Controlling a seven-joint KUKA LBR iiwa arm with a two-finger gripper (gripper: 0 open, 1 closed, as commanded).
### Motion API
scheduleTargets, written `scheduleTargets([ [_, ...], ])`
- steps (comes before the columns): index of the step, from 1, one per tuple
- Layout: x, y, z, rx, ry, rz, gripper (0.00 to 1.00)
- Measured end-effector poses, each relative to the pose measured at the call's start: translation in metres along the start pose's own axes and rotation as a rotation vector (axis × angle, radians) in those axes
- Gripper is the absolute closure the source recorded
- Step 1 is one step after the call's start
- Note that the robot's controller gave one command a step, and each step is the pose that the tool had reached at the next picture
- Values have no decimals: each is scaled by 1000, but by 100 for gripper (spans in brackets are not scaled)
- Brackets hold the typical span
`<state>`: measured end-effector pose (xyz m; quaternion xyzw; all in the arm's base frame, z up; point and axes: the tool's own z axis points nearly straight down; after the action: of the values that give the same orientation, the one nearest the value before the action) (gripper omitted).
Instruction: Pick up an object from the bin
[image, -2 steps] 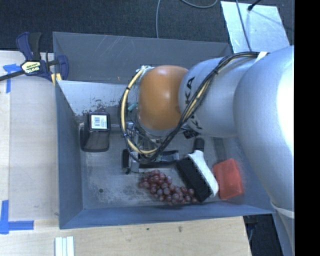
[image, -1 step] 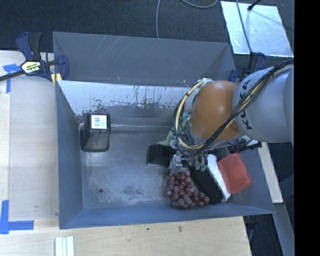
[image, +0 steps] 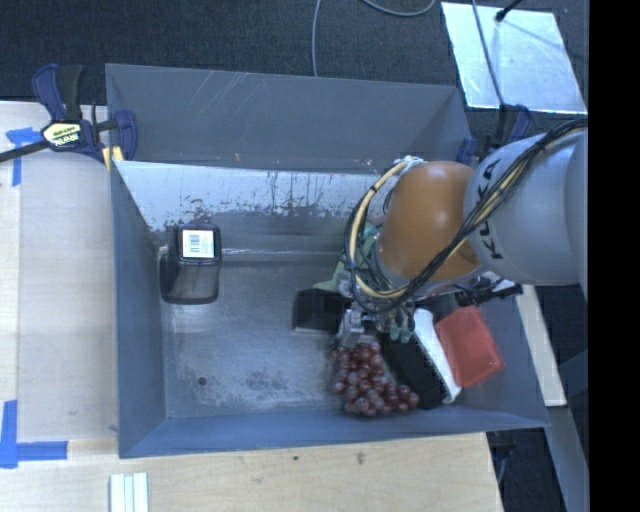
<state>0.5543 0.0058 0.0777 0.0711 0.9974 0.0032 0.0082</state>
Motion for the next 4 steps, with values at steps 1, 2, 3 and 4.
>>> scheduleTargets([
  [1,0,0,0,0,0,0,100],
  [2,0,0,0,0,0,1,100],
  [3,0,0,0,0,0,1,100],
  [4,0,0,0,0,0,1,100],
])
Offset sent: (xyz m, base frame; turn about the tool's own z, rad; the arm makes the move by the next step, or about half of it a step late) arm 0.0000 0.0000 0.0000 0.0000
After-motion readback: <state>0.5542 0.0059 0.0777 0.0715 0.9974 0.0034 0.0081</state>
